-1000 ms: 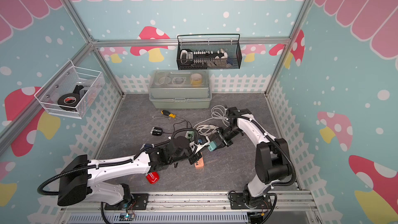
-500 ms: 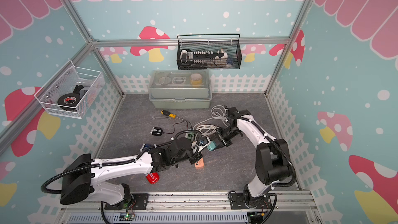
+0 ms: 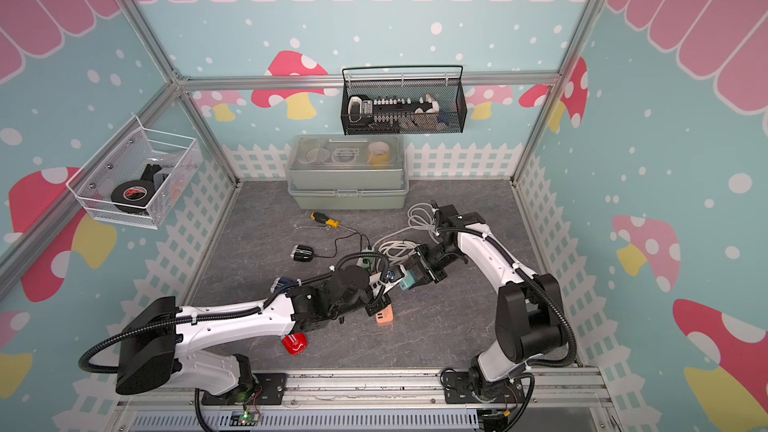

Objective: Charge the electric shaver
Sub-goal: Insert the charging cable into the plug.

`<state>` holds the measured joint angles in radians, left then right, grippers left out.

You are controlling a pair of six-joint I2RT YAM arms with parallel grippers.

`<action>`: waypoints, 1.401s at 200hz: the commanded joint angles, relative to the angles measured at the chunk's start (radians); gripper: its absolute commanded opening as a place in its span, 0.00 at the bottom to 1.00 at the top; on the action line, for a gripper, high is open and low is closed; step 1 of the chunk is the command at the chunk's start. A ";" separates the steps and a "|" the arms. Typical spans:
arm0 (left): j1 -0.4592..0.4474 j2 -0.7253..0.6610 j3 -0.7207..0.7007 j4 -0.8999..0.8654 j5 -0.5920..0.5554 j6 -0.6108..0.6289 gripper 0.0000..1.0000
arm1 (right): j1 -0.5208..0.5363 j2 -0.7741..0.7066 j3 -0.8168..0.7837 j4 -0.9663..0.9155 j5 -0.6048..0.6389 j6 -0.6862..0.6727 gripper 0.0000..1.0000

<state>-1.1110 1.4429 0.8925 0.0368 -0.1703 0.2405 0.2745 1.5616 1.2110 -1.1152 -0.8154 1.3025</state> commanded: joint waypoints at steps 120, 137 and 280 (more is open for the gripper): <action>0.010 -0.198 0.039 -0.220 -0.130 -0.501 0.73 | 0.055 -0.121 -0.109 0.536 -0.047 0.518 0.00; 0.046 -0.249 0.011 -0.230 0.006 -0.706 0.74 | 0.060 -0.112 -0.130 0.664 -0.043 0.590 0.00; 0.275 -0.066 0.065 -0.019 0.202 -1.106 0.76 | 0.060 -0.165 -0.155 0.846 -0.068 0.719 0.00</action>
<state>-0.8406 1.3556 0.9058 -0.0151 0.0456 -0.8684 0.3290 1.4429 1.0634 -0.2878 -0.8616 1.9926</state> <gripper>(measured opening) 0.773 0.396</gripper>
